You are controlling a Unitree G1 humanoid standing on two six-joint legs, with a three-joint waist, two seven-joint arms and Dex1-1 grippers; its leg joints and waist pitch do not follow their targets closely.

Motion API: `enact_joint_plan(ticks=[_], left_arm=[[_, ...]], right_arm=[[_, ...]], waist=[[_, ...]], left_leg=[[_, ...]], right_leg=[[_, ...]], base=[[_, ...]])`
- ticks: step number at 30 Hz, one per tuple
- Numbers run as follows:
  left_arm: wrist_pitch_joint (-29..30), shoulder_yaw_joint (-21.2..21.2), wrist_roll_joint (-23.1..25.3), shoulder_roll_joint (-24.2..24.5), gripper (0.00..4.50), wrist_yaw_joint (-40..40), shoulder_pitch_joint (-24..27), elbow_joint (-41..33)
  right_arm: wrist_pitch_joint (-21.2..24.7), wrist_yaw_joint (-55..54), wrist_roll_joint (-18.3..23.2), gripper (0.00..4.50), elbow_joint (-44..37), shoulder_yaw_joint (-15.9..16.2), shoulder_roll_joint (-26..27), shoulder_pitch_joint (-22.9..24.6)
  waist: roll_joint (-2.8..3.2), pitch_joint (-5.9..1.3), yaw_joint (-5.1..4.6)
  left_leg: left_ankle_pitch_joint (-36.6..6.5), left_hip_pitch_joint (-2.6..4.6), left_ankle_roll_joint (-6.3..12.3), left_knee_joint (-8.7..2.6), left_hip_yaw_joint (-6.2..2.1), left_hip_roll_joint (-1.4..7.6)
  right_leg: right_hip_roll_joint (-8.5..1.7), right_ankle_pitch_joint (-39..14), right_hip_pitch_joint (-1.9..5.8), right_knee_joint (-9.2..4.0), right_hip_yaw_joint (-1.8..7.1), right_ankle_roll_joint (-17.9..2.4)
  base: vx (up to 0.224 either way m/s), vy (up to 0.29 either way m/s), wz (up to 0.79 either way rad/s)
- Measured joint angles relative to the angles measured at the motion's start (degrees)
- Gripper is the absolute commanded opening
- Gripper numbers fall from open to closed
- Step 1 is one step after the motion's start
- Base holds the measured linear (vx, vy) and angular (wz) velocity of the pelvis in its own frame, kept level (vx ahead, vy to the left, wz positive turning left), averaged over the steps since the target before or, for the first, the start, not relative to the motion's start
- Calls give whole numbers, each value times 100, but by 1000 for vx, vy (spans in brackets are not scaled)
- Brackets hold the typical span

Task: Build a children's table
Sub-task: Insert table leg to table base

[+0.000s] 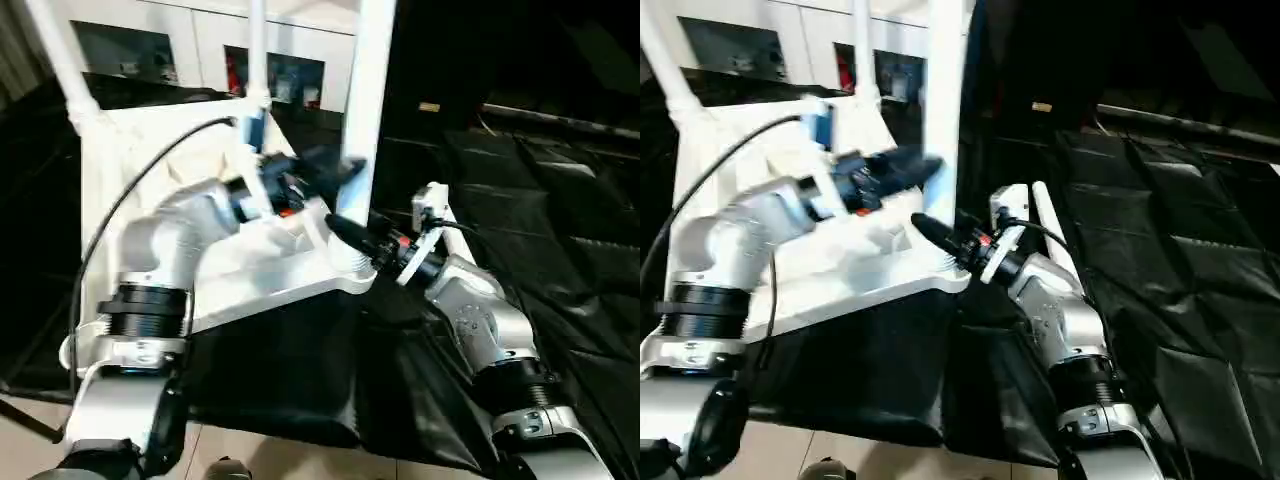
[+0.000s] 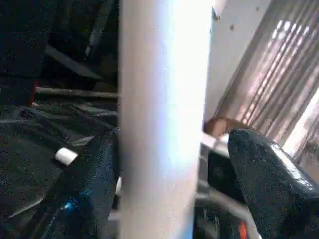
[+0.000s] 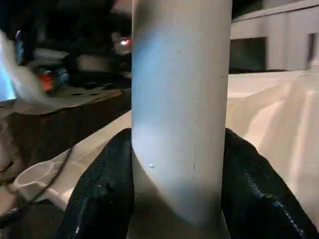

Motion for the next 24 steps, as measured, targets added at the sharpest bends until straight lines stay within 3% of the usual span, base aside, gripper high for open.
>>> enact_joint_plan(ticks=[14,24], left_arm=[[138,211,-206,66,218,76,-112,53],[130,57,-177,171,196,-43,-111,28]], right_arm=[[9,47,-3,188,-101,35,-31,-2],[29,114,-38,188,-105,53,-38,-2]], waist=[[0,0,7],[0,0,2]], left_leg=[[0,0,0,3,0,-1],[0,1,0,7,0,-1]], right_leg=[[1,1,1,3,0,-1],[1,1,1,8,0,-1]], base=[[0,0,0],[0,0,0]])
